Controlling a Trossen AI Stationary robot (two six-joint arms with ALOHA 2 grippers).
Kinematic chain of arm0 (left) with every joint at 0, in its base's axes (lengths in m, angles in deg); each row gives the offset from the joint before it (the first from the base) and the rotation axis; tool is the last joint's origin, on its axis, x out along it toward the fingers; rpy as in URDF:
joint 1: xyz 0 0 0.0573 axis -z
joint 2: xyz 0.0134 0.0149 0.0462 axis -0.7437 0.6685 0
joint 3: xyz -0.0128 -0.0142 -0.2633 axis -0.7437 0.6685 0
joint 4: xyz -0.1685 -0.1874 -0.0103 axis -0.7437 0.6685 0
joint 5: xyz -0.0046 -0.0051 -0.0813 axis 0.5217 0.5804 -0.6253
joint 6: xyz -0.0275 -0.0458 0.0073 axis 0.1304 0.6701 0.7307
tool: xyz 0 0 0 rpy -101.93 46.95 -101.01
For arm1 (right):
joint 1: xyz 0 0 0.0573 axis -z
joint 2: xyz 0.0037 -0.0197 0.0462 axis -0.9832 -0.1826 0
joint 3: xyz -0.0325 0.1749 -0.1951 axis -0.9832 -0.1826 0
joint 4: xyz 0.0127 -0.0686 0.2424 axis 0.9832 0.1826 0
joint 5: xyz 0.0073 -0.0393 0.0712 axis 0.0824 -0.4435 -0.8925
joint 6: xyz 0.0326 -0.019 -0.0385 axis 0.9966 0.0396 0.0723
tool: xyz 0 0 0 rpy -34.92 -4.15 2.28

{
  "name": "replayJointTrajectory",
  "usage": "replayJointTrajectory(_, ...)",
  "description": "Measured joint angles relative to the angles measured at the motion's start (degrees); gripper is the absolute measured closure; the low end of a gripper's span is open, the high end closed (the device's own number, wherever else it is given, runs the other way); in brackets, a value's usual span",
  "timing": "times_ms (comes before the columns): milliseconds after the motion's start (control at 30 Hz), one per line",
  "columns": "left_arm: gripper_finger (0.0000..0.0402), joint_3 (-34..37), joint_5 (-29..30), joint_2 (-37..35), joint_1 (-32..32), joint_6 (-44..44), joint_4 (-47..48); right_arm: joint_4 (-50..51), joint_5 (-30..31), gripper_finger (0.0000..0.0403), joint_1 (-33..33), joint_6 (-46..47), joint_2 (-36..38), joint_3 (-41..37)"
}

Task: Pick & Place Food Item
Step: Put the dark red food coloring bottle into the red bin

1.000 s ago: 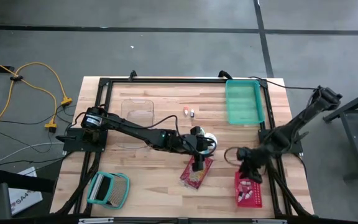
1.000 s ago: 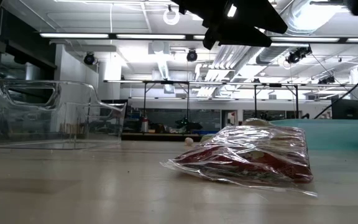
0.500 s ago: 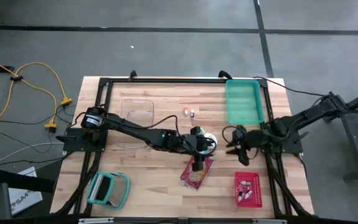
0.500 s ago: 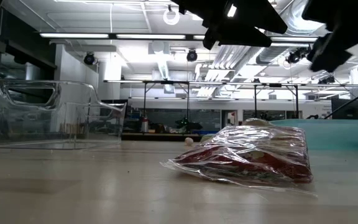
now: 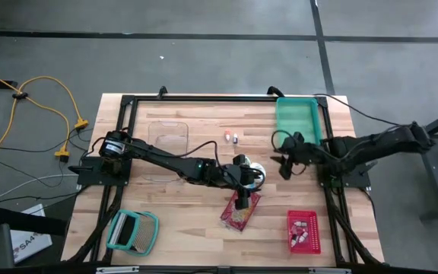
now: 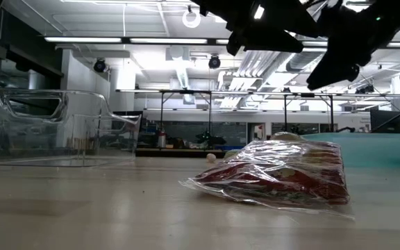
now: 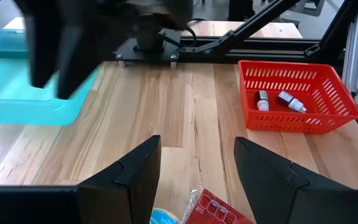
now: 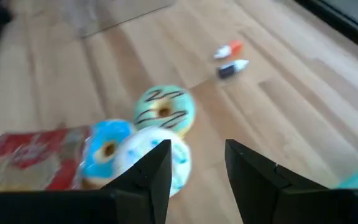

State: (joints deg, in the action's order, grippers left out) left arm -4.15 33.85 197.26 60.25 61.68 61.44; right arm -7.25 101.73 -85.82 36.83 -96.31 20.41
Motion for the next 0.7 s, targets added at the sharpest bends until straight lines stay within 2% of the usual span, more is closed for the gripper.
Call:
replayJointTrajectory(300,0.0207,0.0,1.9,0.0,-0.8,0.1,3.4,-0.2,-6.4,0.0265,11.1,-4.9,-0.6,0.0)
replayJointTrajectory(700,0.0207,0.0,2.0,0.0,-2.8,3.1,6.4,-0.2,-6.4,0.0265,13.2,-7.3,-0.6,0.0)
